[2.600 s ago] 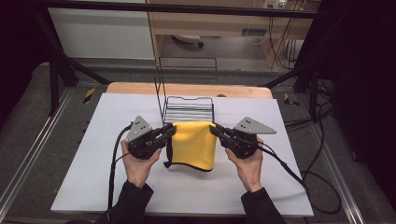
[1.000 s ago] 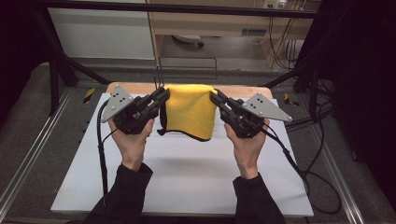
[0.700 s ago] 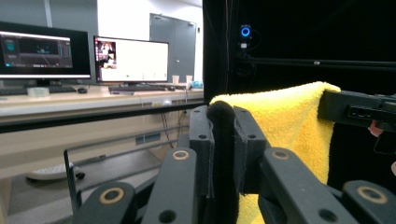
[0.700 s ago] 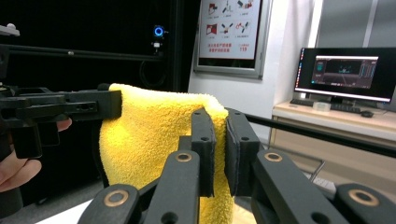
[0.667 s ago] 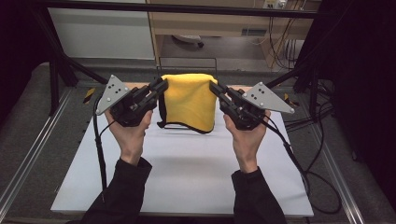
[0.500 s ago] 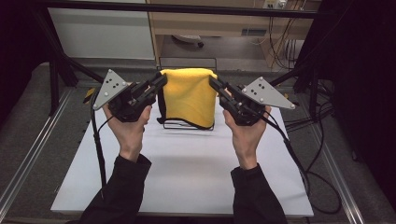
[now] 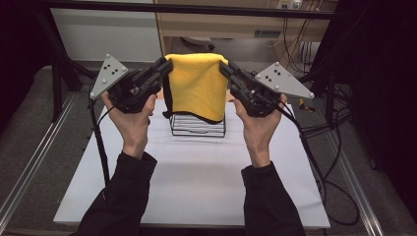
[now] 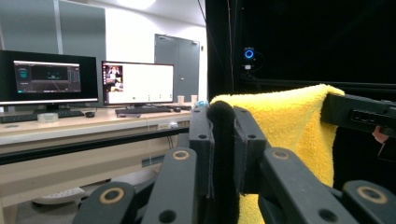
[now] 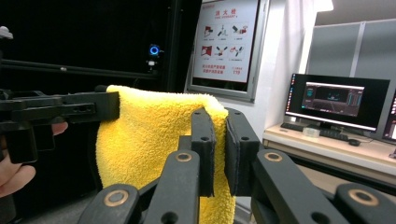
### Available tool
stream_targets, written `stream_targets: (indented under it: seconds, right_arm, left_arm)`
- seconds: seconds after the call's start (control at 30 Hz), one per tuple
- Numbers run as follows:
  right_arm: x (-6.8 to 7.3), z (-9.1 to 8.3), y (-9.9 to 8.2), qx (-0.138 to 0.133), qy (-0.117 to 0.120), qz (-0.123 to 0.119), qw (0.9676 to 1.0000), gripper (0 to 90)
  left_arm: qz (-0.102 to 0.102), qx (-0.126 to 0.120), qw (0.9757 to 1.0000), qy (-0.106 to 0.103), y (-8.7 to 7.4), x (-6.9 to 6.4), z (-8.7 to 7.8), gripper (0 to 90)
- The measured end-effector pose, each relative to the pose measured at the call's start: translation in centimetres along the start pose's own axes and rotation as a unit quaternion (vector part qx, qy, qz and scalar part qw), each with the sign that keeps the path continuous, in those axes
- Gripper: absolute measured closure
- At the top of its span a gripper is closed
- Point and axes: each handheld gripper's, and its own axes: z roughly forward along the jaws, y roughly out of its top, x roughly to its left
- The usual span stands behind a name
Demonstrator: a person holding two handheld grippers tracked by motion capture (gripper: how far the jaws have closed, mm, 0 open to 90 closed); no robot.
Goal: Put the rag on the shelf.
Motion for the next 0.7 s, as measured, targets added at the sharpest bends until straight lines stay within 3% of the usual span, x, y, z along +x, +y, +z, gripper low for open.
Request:
stream_targets:
  seconds: [0.37,0.53,0.67,0.7]
  right_arm:
    - [-1.3,1.9,1.8,-0.004,-0.008,-0.007,0.9999,83.9]
    - [-1.9,2.7,2.7,-0.006,-0.012,-0.011,0.9998,83.9]
    - [-2.4,3.4,3.4,-0.006,-0.015,-0.015,0.9998,83.9]
    - [-2.5,3.6,3.5,-0.006,-0.017,-0.015,0.9997,83.9]
  left_arm:
    - [0.002,-0.006,1.0000,0.004,1.9,1.0,1.8,79.7]
    - [-0.010,-0.009,0.9999,-0.001,2.8,1.6,2.6,79.7]
    - [0.006,-0.012,0.9999,0.006,3.6,1.8,3.2,79.7]
    - [0.002,-0.008,1.0000,0.003,3.7,1.9,3.5,79.6]
